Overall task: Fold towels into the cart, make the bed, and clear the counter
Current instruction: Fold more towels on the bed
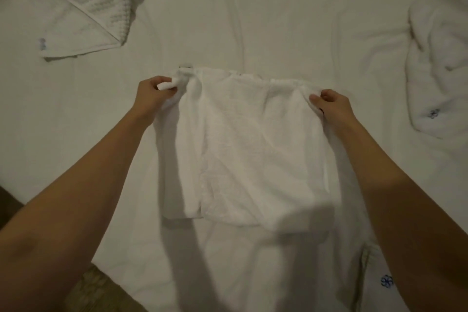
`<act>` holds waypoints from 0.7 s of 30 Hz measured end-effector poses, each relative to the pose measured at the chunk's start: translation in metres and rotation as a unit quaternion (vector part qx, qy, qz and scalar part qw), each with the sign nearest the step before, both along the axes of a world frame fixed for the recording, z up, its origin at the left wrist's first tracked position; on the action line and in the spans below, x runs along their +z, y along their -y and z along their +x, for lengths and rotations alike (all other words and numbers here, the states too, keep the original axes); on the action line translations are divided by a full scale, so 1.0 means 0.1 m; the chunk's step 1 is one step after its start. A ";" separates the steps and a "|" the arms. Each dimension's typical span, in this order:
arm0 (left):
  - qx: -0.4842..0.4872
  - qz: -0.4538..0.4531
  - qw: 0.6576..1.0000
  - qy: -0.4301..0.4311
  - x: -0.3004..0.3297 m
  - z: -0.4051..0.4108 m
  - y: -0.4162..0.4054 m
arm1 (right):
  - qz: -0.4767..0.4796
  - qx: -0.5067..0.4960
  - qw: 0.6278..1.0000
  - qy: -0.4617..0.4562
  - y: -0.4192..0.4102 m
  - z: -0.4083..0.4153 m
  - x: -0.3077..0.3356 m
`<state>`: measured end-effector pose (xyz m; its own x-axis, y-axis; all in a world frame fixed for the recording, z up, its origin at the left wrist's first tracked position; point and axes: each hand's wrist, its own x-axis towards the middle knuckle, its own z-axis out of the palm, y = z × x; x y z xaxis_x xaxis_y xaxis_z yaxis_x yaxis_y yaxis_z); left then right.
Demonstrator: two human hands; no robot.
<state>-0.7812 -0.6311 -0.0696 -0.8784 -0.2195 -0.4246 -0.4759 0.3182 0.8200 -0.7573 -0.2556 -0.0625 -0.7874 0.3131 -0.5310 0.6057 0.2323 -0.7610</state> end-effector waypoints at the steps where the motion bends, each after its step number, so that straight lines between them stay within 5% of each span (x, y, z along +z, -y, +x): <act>1: 0.007 0.002 1.000 0.001 0.01 0.01 0.00 | 0.007 0.003 1.000 -0.002 0.01 0.03 0.02; 10: -0.003 0.111 0.993 -0.045 0.87 0.32 -0.09 | 0.057 -0.046 0.990 -0.117 -0.02 0.47 0.83; 21: -0.137 0.216 0.967 -0.006 2.42 0.83 0.16 | 0.091 -0.129 0.967 -0.202 -0.39 1.23 2.56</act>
